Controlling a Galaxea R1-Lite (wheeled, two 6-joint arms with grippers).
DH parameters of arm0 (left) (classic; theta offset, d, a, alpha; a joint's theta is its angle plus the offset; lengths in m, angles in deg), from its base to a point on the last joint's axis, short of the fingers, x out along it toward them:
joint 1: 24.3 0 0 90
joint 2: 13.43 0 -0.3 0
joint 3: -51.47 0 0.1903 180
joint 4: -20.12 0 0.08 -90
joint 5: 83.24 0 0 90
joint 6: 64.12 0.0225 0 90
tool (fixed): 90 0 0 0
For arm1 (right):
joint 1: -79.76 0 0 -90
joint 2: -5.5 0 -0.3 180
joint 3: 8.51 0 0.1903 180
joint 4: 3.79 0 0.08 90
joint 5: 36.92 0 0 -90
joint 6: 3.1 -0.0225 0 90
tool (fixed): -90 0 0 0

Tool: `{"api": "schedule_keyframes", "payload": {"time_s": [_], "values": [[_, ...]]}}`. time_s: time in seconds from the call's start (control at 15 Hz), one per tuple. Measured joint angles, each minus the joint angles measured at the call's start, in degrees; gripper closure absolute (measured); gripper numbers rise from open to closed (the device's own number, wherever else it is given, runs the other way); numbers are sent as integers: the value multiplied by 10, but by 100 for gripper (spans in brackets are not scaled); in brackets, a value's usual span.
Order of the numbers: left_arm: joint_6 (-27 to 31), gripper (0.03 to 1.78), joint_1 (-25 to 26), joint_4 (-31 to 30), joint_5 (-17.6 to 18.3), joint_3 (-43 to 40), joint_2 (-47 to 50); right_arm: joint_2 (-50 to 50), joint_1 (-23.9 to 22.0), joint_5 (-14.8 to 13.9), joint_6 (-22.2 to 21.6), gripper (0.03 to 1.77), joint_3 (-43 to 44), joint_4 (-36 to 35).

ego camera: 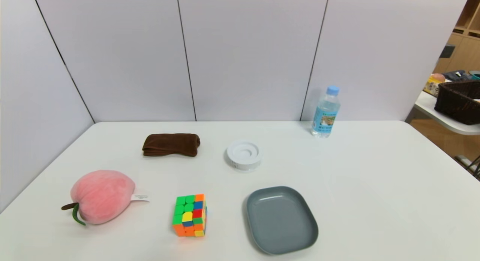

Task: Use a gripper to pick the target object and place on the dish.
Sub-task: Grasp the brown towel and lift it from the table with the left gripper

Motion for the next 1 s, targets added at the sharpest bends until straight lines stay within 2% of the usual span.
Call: {"api": "schedule_keyframes", "payload": {"time_s": [0.2, 0.33, 0.53, 0.73, 1.0], "values": [[-5, 12, 0, -31, -3, 1, 0, 0, 0, 0, 0, 9, 0, 0], [-1, 12, 0, -63, 0, 30, 0, 0, 0, 0, 0, 9, 0, 0], [18, 12, -1, -28, 7, 122, -23, 0, 0, 0, 0, 9, 0, 0], [54, 12, -11, -10, 24, 241, -119, 0, 0, 0, 0, 9, 0, 0], [118, 12, -51, -7, 32, 425, -315, 0, 0, 0, 0, 9, 0, 0]]}}
